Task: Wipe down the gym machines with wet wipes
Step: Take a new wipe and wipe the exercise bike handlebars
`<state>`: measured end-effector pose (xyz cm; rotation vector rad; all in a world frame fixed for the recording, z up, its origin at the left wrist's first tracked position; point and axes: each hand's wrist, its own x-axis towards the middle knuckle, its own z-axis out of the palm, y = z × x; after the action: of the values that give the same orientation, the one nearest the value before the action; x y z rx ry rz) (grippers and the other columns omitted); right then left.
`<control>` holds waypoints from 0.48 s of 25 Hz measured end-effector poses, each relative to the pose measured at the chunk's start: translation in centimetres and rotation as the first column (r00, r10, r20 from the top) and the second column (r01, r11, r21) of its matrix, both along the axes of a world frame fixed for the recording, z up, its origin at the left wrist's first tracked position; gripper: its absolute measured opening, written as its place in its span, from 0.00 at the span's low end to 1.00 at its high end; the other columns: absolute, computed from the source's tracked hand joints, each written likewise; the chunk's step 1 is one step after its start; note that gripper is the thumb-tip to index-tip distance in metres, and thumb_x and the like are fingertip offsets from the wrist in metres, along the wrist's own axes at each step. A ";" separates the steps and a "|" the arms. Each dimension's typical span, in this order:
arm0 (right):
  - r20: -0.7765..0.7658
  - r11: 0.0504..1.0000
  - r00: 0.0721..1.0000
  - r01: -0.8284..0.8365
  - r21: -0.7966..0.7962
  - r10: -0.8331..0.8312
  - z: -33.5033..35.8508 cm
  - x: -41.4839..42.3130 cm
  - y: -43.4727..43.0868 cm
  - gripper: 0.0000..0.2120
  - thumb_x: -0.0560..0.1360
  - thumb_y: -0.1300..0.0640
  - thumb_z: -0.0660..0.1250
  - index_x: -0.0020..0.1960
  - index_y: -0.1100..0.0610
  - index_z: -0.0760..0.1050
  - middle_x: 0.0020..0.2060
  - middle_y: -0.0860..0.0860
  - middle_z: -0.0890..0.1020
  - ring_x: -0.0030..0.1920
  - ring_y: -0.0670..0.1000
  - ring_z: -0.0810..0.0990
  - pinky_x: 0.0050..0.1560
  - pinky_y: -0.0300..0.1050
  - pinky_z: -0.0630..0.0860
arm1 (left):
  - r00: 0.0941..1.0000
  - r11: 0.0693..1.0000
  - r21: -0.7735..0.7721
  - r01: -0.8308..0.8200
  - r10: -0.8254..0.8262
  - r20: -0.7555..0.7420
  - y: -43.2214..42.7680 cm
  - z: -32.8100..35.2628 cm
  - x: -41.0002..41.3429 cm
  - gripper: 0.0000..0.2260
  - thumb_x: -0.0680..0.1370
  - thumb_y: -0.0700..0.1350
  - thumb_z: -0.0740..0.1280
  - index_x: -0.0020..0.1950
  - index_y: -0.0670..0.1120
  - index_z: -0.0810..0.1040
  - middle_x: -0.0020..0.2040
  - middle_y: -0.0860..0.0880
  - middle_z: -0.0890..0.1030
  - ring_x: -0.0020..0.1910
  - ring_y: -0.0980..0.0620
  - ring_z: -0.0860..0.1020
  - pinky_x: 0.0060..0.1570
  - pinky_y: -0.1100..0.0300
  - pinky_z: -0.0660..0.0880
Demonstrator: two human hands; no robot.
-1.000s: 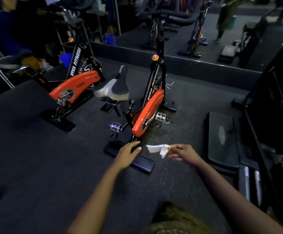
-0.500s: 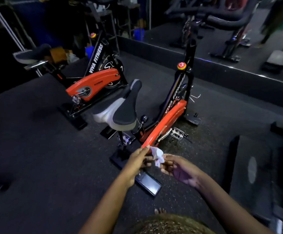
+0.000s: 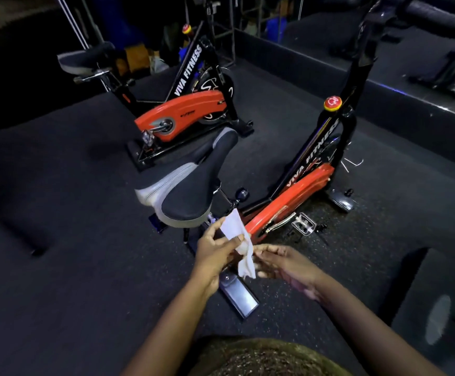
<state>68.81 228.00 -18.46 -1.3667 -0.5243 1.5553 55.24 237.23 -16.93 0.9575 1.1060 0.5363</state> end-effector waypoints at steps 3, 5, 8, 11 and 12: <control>0.195 0.998 0.981 -0.025 0.051 0.015 1.0 0.1 0.7 0.07 0.77 0.56 0.63 0.52 0.53 0.78 0.48 0.50 0.83 0.46 0.46 0.80 0.50 0.41 0.77 | 0.983 0.952 0.293 0.092 -0.039 -0.180 0.5 0.3 0.2 0.28 0.70 0.33 0.74 0.67 0.49 0.71 0.43 0.44 0.85 0.45 0.50 0.83 0.53 0.51 0.78; 0.300 0.992 0.953 -0.070 0.108 0.035 1.7 -0.5 1.2 0.05 0.75 0.58 0.67 0.50 0.53 0.79 0.47 0.52 0.83 0.46 0.46 0.80 0.50 0.42 0.76 | 0.971 0.900 0.415 0.136 -0.039 -0.234 0.4 1.1 0.4 0.30 0.68 0.35 0.76 0.66 0.52 0.72 0.39 0.45 0.85 0.41 0.55 0.83 0.48 0.58 0.79; 0.319 0.985 0.947 -0.011 0.172 -0.045 2.1 -1.3 1.7 0.06 0.75 0.60 0.66 0.40 0.57 0.80 0.34 0.51 0.82 0.36 0.44 0.77 0.40 0.37 0.72 | 0.958 0.846 0.512 0.148 0.005 -0.287 0.3 2.4 0.0 0.28 0.68 0.36 0.76 0.63 0.55 0.72 0.35 0.49 0.84 0.31 0.62 0.79 0.38 0.66 0.77; 0.192 0.980 0.977 0.059 0.190 -0.096 2.6 -1.6 1.9 0.10 0.76 0.64 0.64 0.38 0.58 0.79 0.26 0.45 0.81 0.28 0.39 0.76 0.31 0.30 0.71 | 0.983 0.921 0.390 -0.007 0.077 -0.165 0.3 2.7 -0.7 0.23 0.72 0.36 0.73 0.64 0.49 0.73 0.37 0.47 0.84 0.32 0.54 0.82 0.37 0.55 0.81; 0.112 0.977 0.986 0.105 0.186 -0.127 2.6 -1.8 2.0 0.07 0.76 0.64 0.64 0.41 0.60 0.80 0.31 0.48 0.83 0.31 0.42 0.79 0.33 0.31 0.73 | 0.988 0.939 0.339 -0.059 0.103 -0.113 0.1 2.6 -0.9 0.21 0.74 0.38 0.71 0.65 0.49 0.72 0.37 0.46 0.84 0.33 0.53 0.81 0.37 0.55 0.81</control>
<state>67.02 229.99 -15.88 -1.3356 -0.6339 1.3023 54.29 237.33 -14.29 1.2609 1.1968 0.7556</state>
